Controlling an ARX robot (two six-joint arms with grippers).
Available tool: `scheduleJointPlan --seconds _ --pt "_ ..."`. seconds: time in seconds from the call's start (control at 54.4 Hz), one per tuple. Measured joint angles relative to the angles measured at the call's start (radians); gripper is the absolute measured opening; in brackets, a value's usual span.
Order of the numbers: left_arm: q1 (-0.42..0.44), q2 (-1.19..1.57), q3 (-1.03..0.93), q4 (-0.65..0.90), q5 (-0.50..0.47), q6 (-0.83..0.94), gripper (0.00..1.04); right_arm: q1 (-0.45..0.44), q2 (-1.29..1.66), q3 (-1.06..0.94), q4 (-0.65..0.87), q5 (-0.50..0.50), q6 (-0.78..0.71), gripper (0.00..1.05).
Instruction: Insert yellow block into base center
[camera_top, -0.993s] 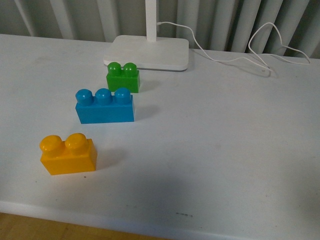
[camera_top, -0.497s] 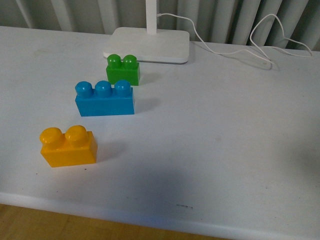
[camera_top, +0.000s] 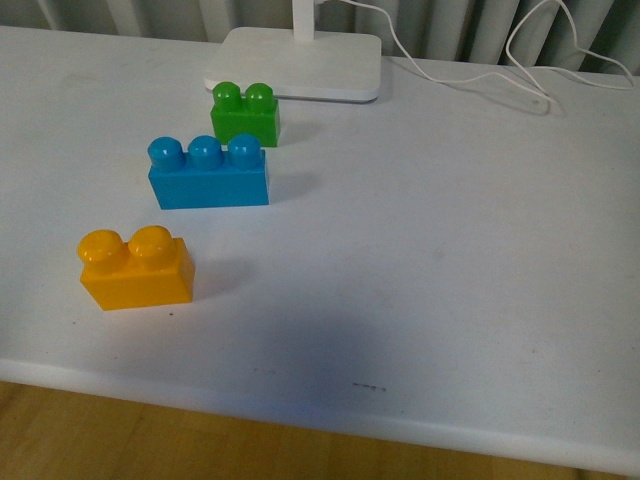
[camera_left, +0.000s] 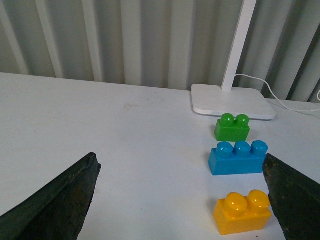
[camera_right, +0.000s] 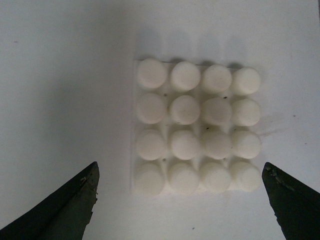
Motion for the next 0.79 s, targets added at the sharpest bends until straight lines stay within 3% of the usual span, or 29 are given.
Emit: scheduleJointPlan --seconds 0.497,0.791 --pt "0.0 0.0 0.0 0.0 0.0 0.0 0.98 -0.076 0.229 0.082 0.04 0.061 -0.04 0.95" --pt "0.0 0.0 0.0 0.0 0.0 0.0 0.98 -0.096 0.289 0.119 0.009 -0.028 0.045 0.95"
